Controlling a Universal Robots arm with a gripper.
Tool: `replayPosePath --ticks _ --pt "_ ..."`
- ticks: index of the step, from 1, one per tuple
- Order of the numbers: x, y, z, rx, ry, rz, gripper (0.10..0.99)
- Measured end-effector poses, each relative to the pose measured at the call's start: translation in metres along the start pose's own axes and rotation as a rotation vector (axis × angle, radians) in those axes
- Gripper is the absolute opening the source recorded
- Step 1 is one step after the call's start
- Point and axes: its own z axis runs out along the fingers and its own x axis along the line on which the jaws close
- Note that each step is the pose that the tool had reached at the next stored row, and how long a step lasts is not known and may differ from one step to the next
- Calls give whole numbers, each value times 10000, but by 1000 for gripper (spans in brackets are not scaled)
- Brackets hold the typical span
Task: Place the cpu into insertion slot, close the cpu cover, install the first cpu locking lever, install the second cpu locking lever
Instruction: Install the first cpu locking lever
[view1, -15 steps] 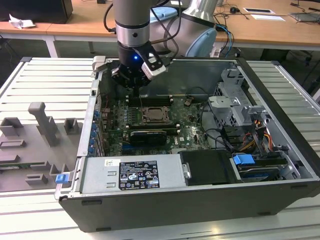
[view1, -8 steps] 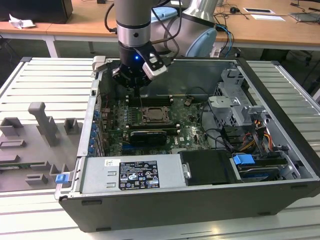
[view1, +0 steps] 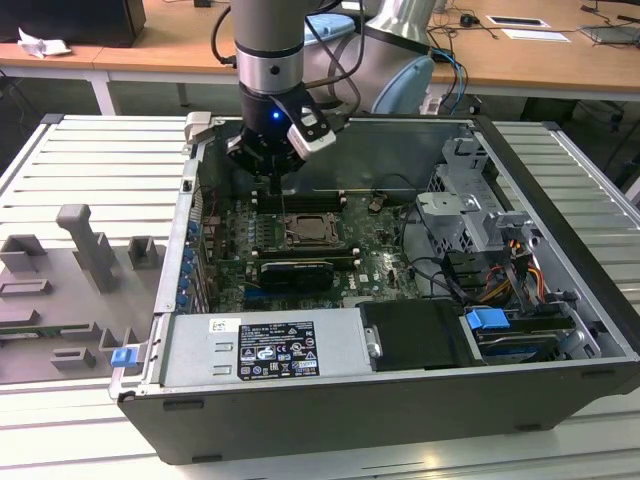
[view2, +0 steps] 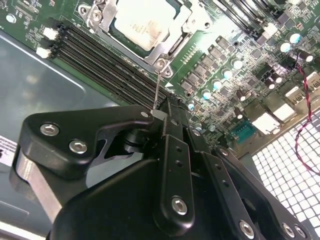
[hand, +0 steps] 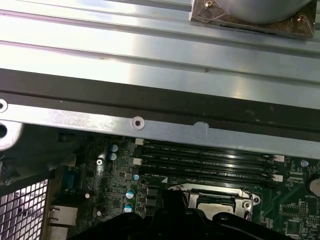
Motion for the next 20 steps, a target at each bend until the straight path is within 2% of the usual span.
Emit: replayPosePath --ticks 3,6,8,10,15,16,18,20 --pt "-67 -9 7 1 1 -2 106" --pt "-182 -25 34 -1 -1 -2 106" --pt "-219 -31 55 -13 -3 -1 106" --pt "-234 -34 72 -50 -7 0 106" --pt "-241 -37 88 -58 -8 1 106" --pt "-243 -38 95 -99 -11 1 106" --pt "-246 -39 104 -270 -33 5 106" --pt "-251 -40 113 -534 -65 12 106"
